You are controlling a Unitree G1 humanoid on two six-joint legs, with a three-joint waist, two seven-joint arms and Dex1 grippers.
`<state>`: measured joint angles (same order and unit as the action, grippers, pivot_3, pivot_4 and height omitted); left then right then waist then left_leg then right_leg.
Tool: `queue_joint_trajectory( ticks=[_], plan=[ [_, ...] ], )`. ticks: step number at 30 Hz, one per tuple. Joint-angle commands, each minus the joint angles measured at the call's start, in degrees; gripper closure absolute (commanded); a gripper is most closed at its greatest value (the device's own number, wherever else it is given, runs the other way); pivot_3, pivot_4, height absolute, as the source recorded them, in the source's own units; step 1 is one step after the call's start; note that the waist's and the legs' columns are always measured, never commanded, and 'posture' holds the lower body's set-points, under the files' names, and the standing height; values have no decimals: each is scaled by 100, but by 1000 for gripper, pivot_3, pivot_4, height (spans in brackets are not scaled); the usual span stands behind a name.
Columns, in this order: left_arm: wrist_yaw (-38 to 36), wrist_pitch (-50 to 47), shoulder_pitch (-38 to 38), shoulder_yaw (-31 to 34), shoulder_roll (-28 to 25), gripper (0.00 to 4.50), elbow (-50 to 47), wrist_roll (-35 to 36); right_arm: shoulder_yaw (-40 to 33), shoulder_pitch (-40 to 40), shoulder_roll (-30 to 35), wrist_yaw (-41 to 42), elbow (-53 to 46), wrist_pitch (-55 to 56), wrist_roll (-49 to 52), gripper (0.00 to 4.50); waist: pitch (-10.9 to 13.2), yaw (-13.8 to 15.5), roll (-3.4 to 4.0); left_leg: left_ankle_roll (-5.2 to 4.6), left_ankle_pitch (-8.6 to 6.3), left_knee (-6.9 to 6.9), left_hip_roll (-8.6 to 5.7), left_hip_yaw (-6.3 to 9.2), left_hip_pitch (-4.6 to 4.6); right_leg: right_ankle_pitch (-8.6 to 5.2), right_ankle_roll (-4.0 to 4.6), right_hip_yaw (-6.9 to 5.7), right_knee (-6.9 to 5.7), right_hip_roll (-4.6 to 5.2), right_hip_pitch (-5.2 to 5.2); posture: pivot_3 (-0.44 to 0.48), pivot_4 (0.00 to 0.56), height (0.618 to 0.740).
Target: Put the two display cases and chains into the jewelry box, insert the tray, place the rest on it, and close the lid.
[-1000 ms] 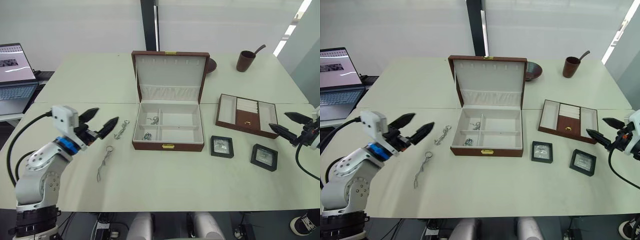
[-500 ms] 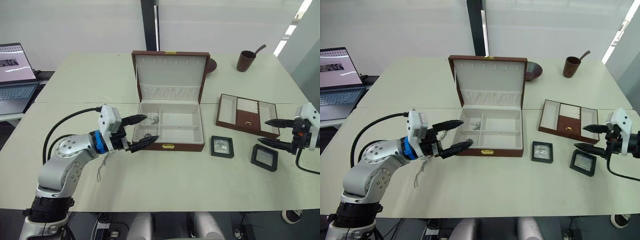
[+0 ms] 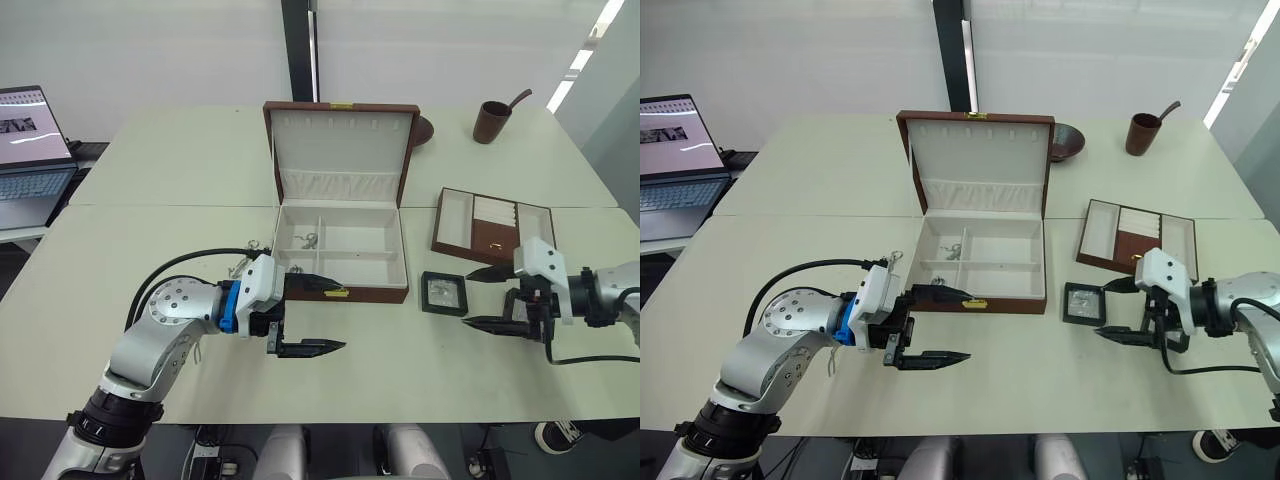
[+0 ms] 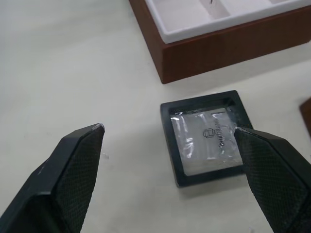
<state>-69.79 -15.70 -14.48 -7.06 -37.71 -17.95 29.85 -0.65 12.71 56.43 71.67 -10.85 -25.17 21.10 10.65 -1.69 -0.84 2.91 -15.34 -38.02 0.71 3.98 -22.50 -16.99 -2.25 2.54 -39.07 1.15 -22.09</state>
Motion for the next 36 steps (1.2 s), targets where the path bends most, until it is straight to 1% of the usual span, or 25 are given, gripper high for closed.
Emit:
queue_joint_trajectory(
  ticks=[1, 7, 16, 19, 22, 23, 28, 33, 36],
  plan=[
    [-52, 183, 90, -24, 46, 48, -189, -15, 276, 127, -88, -89, -180, 178, -232, 0, 0, 0, 0, 0, 0, 0, 0, 0, 1, 0, 0, 0, 0, 0, 0, 0, 150, 740],
    [-69, 352, 237, -33, 59, 48, -227, -79, 657, 267, -331, -143, 195, 551, -599, 0, 0, 0, 0, 0, 0, 0, 0, 1, 0, 0, 0, -1, 0, 0, 0, 0, 150, 740],
    [410, 169, 425, -181, 162, 48, -768, -177, 895, 446, -449, -68, 561, 871, -892, 0, 0, 3, 0, 0, 0, 0, 0, 5, 0, 0, 0, -3, 1, 1, 0, 0, 150, 740],
    [513, 99, 482, -200, 168, 0, -897, -172, 905, 455, -471, -70, 614, 930, -936, 581, 0, 1, 0, 0, 0, 0, 1, 5, 0, 0, 0, -3, -1, 0, 0, 0, 150, 740],
    [587, 45, 469, -220, 179, 0, -940, -173, 914, 456, -500, -95, 684, 996, -988, 1672, 0, 2, 0, 0, 0, 0, 0, 5, 0, 0, 0, -2, -1, 0, 0, 0, 150, 740],
    [611, 34, 455, -231, 186, 0, -942, -174, 915, 456, -512, -104, 705, 1017, -1008, 1963, 0, 2, 0, 0, 0, 0, -1, 5, 0, 0, 0, -2, -1, 0, 0, 0, 150, 740],
    [671, -12, 414, -249, 207, 0, -942, -169, 893, 466, -553, -134, 752, 1061, -1066, 3241, 0, 2, 0, 0, 0, 0, 0, 5, 1, 0, 0, -3, -1, 0, 0, 0, 150, 740],
    [689, -27, 369, -242, 208, 0, -899, -164, 838, 488, -619, -193, 763, 1118, -1019, 4376, 0, 2, 0, 0, 0, 0, 0, 6, 0, 0, 0, -3, -1, 0, 0, 0, 150, 740],
    [688, -34, 356, -245, 211, 0, -890, -159, 691, 547, -770, -263, 747, 1116, -849, 4376, 0, -3, 0, 0, 0, 0, 0, 5, 1, 0, 0, -2, -1, 0, 0, 0, 150, 740]
  ],
)
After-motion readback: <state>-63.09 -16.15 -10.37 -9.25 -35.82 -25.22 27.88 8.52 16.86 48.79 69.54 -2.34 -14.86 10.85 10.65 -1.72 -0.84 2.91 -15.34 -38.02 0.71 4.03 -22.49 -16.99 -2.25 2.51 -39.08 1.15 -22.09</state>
